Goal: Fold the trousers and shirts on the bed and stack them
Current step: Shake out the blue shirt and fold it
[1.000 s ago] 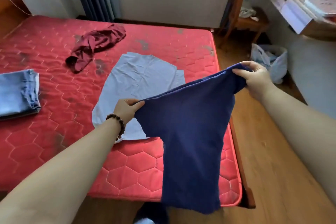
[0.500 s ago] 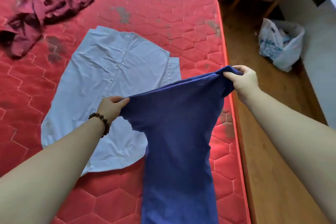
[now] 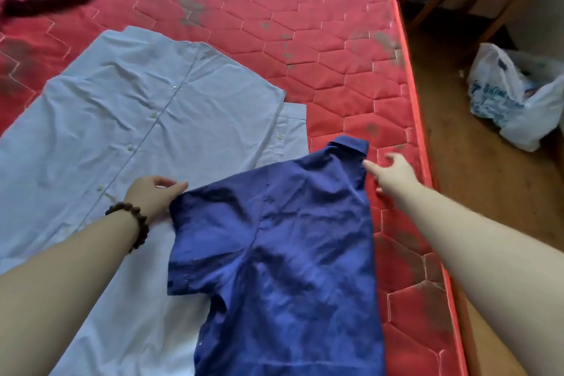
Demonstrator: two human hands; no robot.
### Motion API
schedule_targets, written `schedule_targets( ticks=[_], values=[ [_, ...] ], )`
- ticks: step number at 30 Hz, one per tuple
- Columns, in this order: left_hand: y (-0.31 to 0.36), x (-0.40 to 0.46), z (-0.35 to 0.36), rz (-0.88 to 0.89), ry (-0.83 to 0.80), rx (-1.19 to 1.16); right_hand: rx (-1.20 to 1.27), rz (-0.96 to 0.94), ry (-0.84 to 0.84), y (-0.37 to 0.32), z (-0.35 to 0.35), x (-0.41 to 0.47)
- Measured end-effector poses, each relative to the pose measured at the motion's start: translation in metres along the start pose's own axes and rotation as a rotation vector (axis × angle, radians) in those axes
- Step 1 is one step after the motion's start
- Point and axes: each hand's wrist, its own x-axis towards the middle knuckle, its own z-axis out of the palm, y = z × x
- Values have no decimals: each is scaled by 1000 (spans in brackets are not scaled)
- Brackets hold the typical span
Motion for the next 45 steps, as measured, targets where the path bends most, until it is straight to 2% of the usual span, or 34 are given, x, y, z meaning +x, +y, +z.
schedule_targets(
  ticks=[2, 4, 8, 10, 13, 14, 16, 17, 19, 21, 22, 24, 27, 32, 34, 36, 38, 40, 41, 43, 45],
  values=[
    [-1, 1, 1, 17, 31, 3, -26, 19, 108, 16, 11, 1],
    [1, -1, 3, 33, -19, -6, 16, 18, 135, 16, 17, 3],
    [7, -6, 6, 91, -133, 197, 58, -66, -28, -3, 28, 5],
    [9, -6, 8, 120, -73, 195, -35, -161, -1, -13, 30, 4],
    [18, -5, 10, 150, 50, 78, -30, -200, 123, -30, 22, 11],
    [23, -5, 12, 154, 70, 112, -49, -189, 126, -36, 19, 12],
    [34, -14, 18, 184, 146, 379, -177, -158, 161, -42, 17, 7],
    [41, -25, 24, 263, 220, 519, -236, -191, 206, -41, 18, -3],
    [51, -54, 46, 560, 320, 610, -330, -426, 267, -33, 29, -31],
    [52, -82, 81, 792, 230, 652, -455, -693, 208, -19, 49, -57],
    [50, -92, 98, 799, 122, 737, -537, -768, 147, -13, 60, -64],
    [35, -94, 122, 688, -25, 975, -718, -790, 32, -4, 78, -64],
    [1, -72, 128, 626, -8, 1107, -891, -754, 9, 11, 93, -49],
    [-13, -66, 127, 615, 70, 1107, -822, -676, 146, 22, 103, -43],
    [-12, -69, 126, 567, 62, 1100, -831, -630, 103, 19, 101, -42],
    [-8, -68, 124, 551, 39, 1084, -828, -597, -39, 10, 92, -38],
    [4, -67, 118, 475, -43, 950, -764, -561, -140, -1, 77, -38],
    [19, -71, 112, 419, -52, 862, -725, -571, -44, 1, 64, -51],
    [23, -80, 109, 460, 12, 894, -704, -593, 43, 6, 60, -68],
    [21, -110, 112, 675, 149, 960, -649, -707, 130, 26, 62, -115],
    [0, -150, 129, 898, 83, 970, -633, -833, 106, 56, 76, -169]
  ],
)
